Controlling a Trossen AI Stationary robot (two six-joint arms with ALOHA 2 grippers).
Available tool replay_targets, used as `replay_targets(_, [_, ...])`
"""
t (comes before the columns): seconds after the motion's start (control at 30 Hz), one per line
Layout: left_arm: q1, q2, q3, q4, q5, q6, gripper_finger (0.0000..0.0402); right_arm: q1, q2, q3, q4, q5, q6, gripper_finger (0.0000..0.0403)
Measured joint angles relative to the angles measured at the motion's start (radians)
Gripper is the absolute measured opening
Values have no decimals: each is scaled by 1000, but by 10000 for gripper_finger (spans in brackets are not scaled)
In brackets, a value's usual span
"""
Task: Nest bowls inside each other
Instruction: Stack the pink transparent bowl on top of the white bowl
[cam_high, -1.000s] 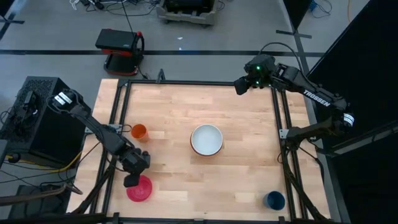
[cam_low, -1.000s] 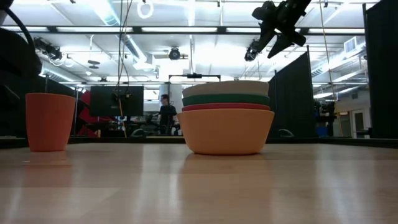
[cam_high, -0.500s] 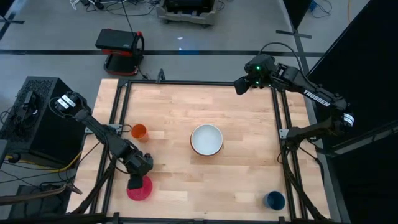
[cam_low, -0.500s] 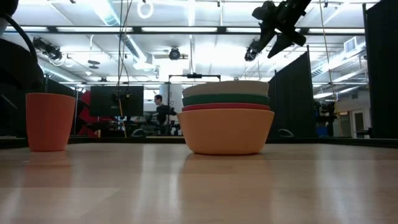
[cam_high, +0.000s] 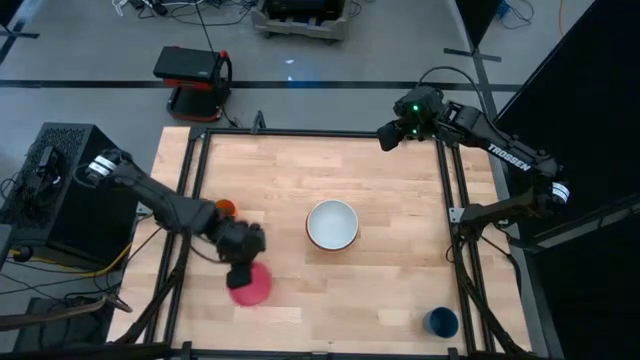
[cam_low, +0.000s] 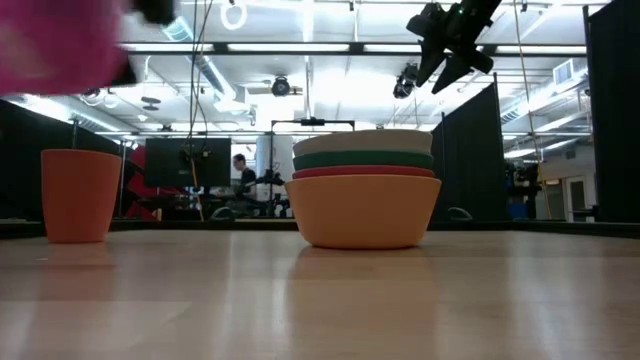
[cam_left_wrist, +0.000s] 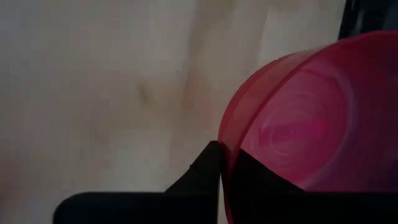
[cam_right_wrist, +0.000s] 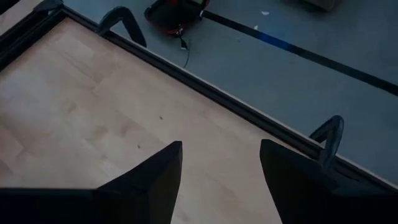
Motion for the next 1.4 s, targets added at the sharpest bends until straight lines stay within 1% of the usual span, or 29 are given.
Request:
replay_targets(0.37, [297,161,358,-143,-83,356,0,-12,0,0,0,-3,-45,197])
replay_targets(0.47, [347,249,497,-203,-71,431,0,-12,0,0,0,-3,-46,198])
replay_targets(0.67, [416,448,761,-322,-50,500,0,-17,0,0,-1,-4,-50,203])
replay_targets(0.8, [448,563,894,-404,-23,505,0,-17,0,0,-2,-7,-50,199])
replay_targets(1.4, [519,776,1011,-381,-39,426,0,-17,0,0,-1,-15,-100,196])
